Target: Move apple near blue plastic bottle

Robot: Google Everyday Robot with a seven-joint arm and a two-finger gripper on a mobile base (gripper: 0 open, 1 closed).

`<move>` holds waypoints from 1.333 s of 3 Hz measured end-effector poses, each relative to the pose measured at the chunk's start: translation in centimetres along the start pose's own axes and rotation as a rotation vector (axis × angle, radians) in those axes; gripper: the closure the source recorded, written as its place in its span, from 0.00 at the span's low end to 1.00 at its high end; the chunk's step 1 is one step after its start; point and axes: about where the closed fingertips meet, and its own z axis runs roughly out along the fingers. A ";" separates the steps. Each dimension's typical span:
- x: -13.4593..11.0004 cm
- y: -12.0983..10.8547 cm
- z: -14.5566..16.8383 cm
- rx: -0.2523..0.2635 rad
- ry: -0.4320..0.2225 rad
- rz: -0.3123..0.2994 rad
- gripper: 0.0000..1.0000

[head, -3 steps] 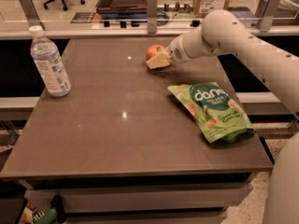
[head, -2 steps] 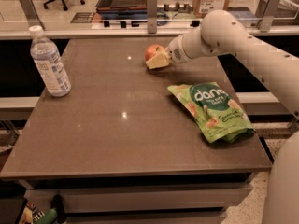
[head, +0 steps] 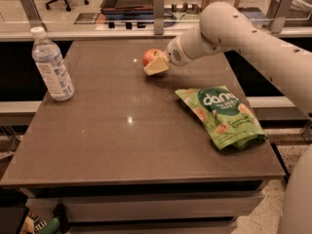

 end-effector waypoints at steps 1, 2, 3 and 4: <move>-1.4 3.8 -0.7 -0.038 0.014 -0.043 1.00; -2.6 8.0 -0.4 -0.083 0.020 -0.091 1.00; -3.1 11.9 0.8 -0.123 0.031 -0.113 1.00; -3.1 15.8 2.3 -0.165 0.046 -0.116 1.00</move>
Offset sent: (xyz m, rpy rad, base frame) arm -0.0897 0.0981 0.0296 -0.0360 -0.0027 0.2000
